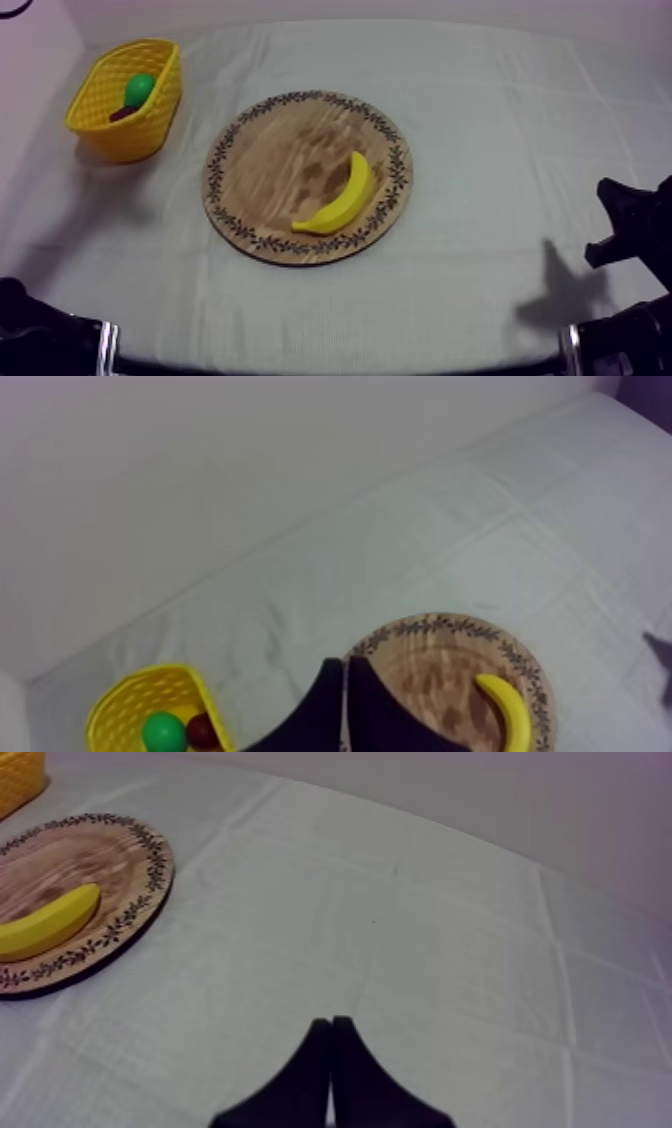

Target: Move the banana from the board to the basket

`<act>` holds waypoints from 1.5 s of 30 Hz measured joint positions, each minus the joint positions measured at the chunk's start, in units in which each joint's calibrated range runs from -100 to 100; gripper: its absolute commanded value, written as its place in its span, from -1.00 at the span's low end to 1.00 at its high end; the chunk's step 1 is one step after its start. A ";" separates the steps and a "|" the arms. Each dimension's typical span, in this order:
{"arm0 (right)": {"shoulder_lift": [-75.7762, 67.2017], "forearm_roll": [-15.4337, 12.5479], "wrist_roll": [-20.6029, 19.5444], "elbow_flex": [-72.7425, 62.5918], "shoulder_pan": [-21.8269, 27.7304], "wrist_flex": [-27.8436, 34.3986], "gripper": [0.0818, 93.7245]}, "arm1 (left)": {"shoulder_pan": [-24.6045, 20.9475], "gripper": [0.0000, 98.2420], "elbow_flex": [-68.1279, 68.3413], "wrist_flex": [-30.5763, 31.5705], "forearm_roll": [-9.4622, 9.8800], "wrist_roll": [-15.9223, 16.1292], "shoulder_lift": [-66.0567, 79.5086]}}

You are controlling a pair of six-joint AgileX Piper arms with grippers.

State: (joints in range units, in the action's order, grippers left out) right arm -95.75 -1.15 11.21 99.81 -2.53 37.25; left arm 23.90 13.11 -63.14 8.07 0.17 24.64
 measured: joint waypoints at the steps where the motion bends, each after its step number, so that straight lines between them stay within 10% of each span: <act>1: 0.00 0.00 0.00 0.00 0.00 0.00 -0.99 | 0.81 -1.00 -0.21 -0.09 0.36 -0.17 -0.76; 40: 0.00 0.00 0.00 0.00 0.00 0.09 -0.99 | 12.79 -1.00 13.53 11.91 2.55 -3.19 -20.42; 45: 0.00 0.00 0.00 0.00 0.00 0.09 -0.99 | 12.96 -0.60 13.75 12.69 1.31 -2.00 -21.08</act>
State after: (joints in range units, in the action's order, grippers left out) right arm -95.75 -1.15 11.21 99.81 -2.53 37.34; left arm 36.86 26.86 -50.45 9.39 -1.82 3.56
